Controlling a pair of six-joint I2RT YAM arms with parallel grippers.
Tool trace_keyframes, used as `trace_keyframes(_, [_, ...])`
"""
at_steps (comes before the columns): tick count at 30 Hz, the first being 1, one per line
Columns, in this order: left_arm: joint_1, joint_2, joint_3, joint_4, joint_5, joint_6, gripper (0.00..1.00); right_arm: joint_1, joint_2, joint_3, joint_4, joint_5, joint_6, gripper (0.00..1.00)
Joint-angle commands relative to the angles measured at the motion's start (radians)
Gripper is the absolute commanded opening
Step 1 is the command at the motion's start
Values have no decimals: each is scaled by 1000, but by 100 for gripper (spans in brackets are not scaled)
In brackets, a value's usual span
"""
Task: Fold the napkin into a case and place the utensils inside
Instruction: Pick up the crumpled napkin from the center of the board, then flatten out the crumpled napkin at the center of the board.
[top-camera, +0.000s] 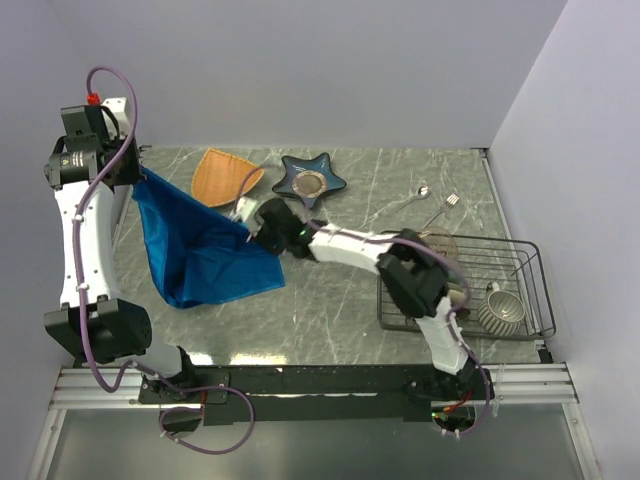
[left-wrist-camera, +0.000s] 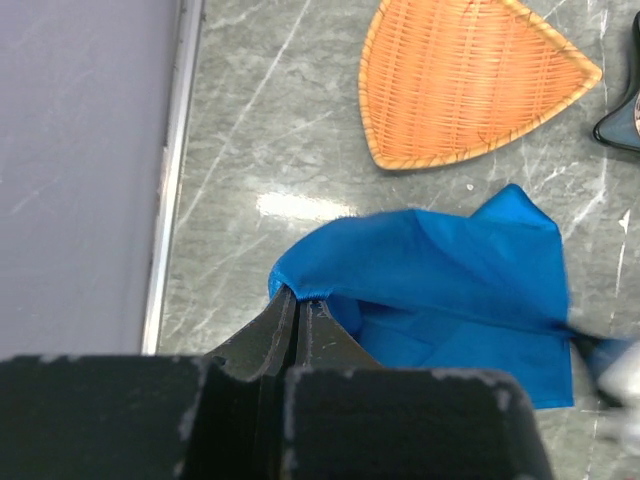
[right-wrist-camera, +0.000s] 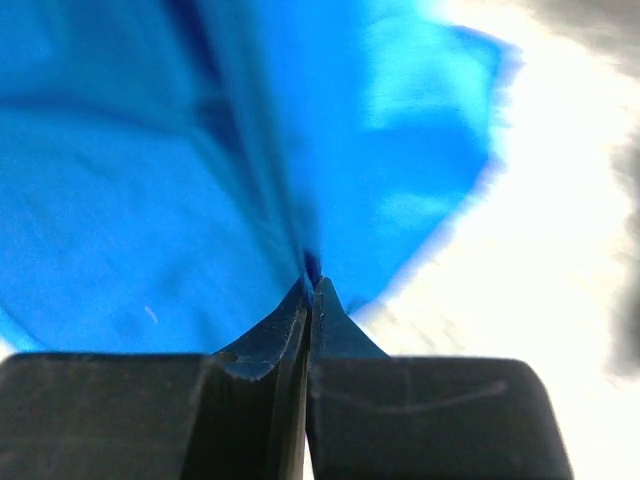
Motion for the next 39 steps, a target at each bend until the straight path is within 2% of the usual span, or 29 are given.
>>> trace_keyframes(1, [9,-67,42,47,18,56,1,-88,-231,3,-56,-76,30,0])
trace_keyframes(8, [8,-149,108,99,143,188,1,-172,-400,155,-231,-127,-37,0])
trace_keyframes(14, [10,-316,30,233,128,255,1,-185,-555,229,-361,-121,-80,0])
trace_keyframes(17, [10,-408,-4,250,105,281,1,-176,-638,242,-414,-121,-82,0])
trace_keyframes(23, [9,-620,-101,296,50,360,2,-94,-818,203,-510,-102,-86,0])
trace_keyframes(26, [8,-720,-136,320,42,384,2,-1,-917,160,-541,-76,-108,0])
trace_keyframes(29, [10,-771,-119,330,6,375,1,73,-963,189,-594,-50,-80,0])
trace_keyframes(35, [8,-736,-35,282,5,366,1,101,-951,321,-685,2,-37,0])
trace_keyframes(39, [8,-676,-21,247,65,354,3,99,-917,309,-688,117,-89,0])
